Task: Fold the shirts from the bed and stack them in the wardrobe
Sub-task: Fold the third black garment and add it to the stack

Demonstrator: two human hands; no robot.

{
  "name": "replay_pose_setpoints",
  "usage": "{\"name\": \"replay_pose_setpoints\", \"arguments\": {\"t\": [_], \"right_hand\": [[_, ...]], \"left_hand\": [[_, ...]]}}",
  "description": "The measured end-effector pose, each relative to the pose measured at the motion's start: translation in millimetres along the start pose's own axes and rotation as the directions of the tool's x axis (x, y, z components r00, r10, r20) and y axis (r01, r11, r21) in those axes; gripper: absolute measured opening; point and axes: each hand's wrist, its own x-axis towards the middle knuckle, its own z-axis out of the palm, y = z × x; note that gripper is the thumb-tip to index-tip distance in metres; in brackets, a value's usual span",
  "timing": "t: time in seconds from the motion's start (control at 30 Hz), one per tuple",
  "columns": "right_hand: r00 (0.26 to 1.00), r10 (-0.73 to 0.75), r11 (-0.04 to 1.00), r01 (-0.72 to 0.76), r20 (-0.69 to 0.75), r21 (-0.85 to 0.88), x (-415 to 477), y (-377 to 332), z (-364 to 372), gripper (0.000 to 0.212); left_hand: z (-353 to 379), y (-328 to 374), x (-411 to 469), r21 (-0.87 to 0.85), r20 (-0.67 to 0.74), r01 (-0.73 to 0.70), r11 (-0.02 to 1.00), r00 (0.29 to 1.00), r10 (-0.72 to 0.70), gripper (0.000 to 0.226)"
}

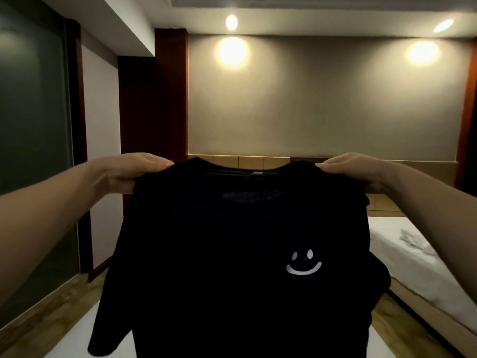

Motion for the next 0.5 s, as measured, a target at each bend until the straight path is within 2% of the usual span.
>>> {"name": "replay_pose_setpoints", "arguments": {"t": [0.07, 0.1, 0.13, 0.17, 0.2, 0.23, 0.27, 0.33, 0.37, 0.4, 0.43, 0.47, 0.5], "right_hand": [[0.995, -0.032, 0.998, 0.026, -0.091, -0.061, 1.3, 1.9, -0.3, 0.021], [0.974, -0.114, 0.991, 0.099, -0.195, -0.087, 3.3, -2.3, 2.2, 0.018], [0.915, -0.223, 0.974, 0.197, -0.337, -0.111, 7.5, -8.1, 5.1, 0.017], [0.807, -0.333, 0.943, 0.295, -0.488, -0.156, 12.7, -16.4, 7.8, 0.02], [0.684, -0.408, 0.912, 0.337, -0.605, -0.234, 18.3, -24.4, 9.2, 0.024], [0.596, -0.454, 0.891, 0.308, -0.662, -0.334, 22.8, -31.7, 10.5, 0.028], [0.598, -0.478, 0.869, 0.217, -0.644, -0.444, 26.3, -36.1, 13.2, 0.029], [0.767, -0.446, 0.754, 0.044, -0.462, -0.655, 36.2, -24.2, 21.3, 0.028], [0.799, -0.435, 0.705, 0.016, -0.415, -0.709, 37.8, -15.6, 23.9, 0.027], [0.783, -0.462, 0.685, 0.015, -0.418, -0.729, 36.4, -9.8, 24.2, 0.026], [0.736, -0.486, 0.716, 0.026, -0.471, -0.698, 33.6, -7.2, 21.3, 0.027], [0.694, -0.493, 0.746, 0.026, -0.525, -0.666, 30.8, -7.2, 18.6, 0.027], [0.67, -0.48, 0.772, 0.017, -0.566, -0.635, 27.8, -8.7, 15.4, 0.028]], "left_hand": [[1.9, -2.4, -2.0, 0.051, 0.089, 0.0, 0.999, 0.996, -0.004, 0.039], [3.3, 2.0, -1.2, 0.047, 0.075, -0.021, 0.999, 0.997, 0.017, 0.039], [6.3, 9.4, 0.9, 0.046, 0.001, -0.068, 0.997, 0.998, 0.068, 0.039], [10.7, 17.8, 4.8, 0.074, -0.125, -0.145, 0.987, 0.98, 0.154, 0.038], [15.8, 25.1, 10.5, 0.155, -0.267, -0.226, 0.962, 0.928, 0.261, 0.032], [21.2, 30.3, 18.6, 0.288, -0.392, -0.253, 0.924, 0.849, 0.355, 0.023], [28.0, 34.2, 26.4, 0.476, -0.441, -0.202, 0.856, 0.787, 0.431, 0.017], [37.6, 23.6, 40.9, 0.81, -0.366, -0.003, 0.586, 0.779, 0.509, 0.016], [38.6, 15.5, 43.1, 0.871, -0.363, 0.058, 0.487, 0.745, 0.56, 0.015], [37.2, 10.8, 41.2, 0.885, -0.391, 0.091, 0.457, 0.679, 0.621, 0.013], [34.8, 8.5, 39.2, 0.882, -0.419, 0.095, 0.462, 0.608, 0.674, 0.015], [34.0, 7.9, 35.5, 0.878, -0.428, 0.089, 0.47, 0.583, 0.69, 0.019], [33.5, 7.9, 32.3, 0.882, -0.415, 0.081, 0.465, 0.601, 0.683, 0.022]]}}
